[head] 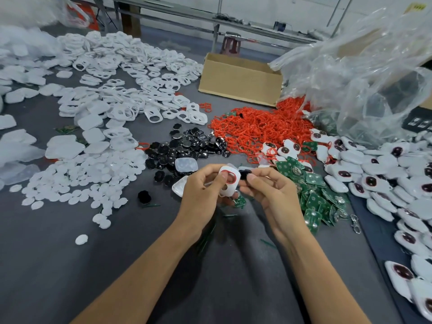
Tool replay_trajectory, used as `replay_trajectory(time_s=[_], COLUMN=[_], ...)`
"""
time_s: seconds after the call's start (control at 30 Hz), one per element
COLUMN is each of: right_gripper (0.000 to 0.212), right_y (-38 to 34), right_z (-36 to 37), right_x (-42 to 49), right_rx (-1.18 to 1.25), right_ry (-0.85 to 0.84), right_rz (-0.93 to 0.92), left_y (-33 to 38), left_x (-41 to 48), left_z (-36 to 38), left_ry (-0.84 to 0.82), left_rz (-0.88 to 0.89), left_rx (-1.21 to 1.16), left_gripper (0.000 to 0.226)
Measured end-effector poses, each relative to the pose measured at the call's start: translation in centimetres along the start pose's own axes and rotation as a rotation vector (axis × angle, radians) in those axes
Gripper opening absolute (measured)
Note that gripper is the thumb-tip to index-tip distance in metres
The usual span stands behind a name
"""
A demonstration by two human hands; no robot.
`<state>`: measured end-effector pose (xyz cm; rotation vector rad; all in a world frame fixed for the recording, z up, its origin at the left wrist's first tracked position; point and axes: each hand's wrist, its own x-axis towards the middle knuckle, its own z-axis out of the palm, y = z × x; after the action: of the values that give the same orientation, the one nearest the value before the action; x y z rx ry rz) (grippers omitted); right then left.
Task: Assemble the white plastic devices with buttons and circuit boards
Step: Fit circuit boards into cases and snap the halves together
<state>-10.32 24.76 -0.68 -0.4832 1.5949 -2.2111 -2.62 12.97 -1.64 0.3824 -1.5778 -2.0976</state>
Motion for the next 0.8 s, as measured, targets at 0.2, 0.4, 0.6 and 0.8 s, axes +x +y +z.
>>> replay_trajectory(time_s=[0.2,0.4,0.6,0.8], right_gripper=[0.012,0.019,0.026,0.017], right_y=[0.54,0.75,0.67,0.9], right_z=[0.1,0.43,0.18,0.44], right_x=[0.01,-0.05,-0.18,-0.31], right_rx=[0.012,0.009,-0.008,-0.228], right_ry=[-0.025,-0.024,-0.084,-0.033], right_rz=[-0.018,0.002,0.004,-0.074], left_y=[-0.13,-0.17,-0.05,-0.33], left_x=[0.07,0.08,0.0,0.07], left_z=[-0.02,0.19,0.24,-0.06], left_ry=[-0.015,-0.077,-0.02,0.048], left_rz=[-0.002,-0.042,-0.049,-0.034], left_rx=[-0.03,-0.038,-0.044,0.077], left_gripper=[0.011,0.015,0.009,0.008])
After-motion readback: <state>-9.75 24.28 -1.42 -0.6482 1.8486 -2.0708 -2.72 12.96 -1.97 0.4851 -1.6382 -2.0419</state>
